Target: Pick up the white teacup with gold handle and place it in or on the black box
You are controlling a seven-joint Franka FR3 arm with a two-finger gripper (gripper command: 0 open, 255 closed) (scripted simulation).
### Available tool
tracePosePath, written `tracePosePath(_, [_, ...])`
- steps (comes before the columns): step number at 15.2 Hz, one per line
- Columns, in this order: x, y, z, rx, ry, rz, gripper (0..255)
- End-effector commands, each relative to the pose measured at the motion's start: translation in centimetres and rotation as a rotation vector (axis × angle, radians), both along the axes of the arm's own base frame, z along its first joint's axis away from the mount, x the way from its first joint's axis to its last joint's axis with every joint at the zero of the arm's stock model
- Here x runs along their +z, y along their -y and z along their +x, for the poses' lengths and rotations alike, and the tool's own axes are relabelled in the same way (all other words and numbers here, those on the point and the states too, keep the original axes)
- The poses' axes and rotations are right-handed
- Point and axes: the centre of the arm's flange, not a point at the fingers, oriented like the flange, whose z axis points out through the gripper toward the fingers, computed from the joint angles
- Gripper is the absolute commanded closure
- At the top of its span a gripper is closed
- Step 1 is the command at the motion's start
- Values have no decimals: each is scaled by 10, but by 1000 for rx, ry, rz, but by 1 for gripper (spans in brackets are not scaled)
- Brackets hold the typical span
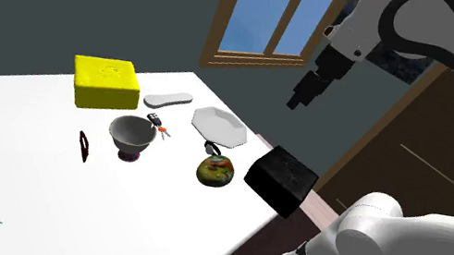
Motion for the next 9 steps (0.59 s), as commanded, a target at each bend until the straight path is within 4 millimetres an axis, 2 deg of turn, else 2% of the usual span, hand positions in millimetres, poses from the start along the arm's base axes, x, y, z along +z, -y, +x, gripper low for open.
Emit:
tracePosePath(1, [0, 0, 0, 0, 0, 0, 0])
tracePosePath(9, [-63, -50, 61, -18, -15, 85, 0])
